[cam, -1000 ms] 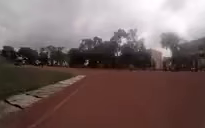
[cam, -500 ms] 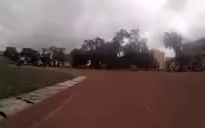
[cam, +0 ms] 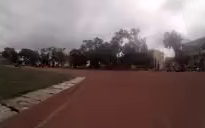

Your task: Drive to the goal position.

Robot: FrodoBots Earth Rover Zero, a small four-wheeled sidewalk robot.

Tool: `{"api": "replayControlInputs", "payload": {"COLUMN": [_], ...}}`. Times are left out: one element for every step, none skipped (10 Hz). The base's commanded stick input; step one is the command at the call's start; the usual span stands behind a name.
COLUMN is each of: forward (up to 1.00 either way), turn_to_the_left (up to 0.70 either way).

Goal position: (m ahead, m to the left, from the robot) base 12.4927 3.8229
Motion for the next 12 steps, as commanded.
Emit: {"api": "replayControlInputs", "payload": {"forward": [0.7, 0.7, 0.7, 0.7, 0.7, 0.7, 0.7, 0.7, 0.7, 0.7, 0.7, 0.7], "turn_to_the_left": [0.0, 0.02, 0.05, 0.02, -0.22, -0.35, -0.35, -0.3, -0.2, 0.0, 0.0, 0.0]}}
